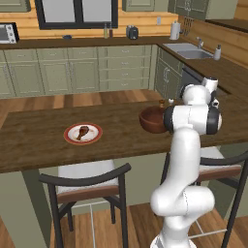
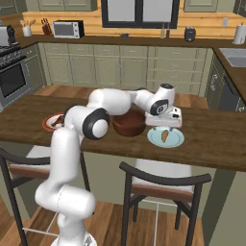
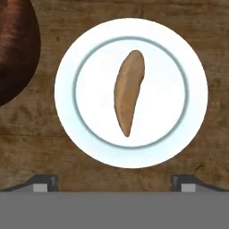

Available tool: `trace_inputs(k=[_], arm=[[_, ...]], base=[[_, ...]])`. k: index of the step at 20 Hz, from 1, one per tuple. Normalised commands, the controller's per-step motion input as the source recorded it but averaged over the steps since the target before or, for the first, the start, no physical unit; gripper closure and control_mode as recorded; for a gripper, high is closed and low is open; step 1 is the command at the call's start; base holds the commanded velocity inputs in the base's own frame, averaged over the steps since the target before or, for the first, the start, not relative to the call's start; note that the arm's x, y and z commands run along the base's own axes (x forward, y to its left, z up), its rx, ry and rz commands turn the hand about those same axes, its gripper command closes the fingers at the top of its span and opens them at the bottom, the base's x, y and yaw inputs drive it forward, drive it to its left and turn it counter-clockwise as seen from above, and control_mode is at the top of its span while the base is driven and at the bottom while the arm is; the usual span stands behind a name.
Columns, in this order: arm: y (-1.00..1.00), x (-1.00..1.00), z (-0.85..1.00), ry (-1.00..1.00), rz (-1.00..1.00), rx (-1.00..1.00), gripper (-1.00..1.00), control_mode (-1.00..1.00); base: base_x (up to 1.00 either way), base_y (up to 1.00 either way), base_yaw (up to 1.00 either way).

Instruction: Pick the chicken drumstick and sweet potato from their plates and place them in the bowl. Then put the bowl in the fridge.

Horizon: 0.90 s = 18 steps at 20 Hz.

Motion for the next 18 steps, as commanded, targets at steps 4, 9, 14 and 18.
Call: trace_inputs(k=[4,9,14,18], arm=[[0.00,0.35,-0.54,0.03,0.00,0.12,-1.00,-1.00],[0.10,0.04,-0.53,-0.01,0.00,0.01,-1.00,-1.00],[0.06,0.28,-0.26,-0.04,0.00,-0.04,-1.00,-1.00],[0.05,0.37,-0.15,0.00,0.00,-0.04,-1.00,-1.00]], base=[[0.00,0.00,0.00],[0.00,0.00,0.00],[0.00,0.00,0.00],[0.00,0.00,0.00]])
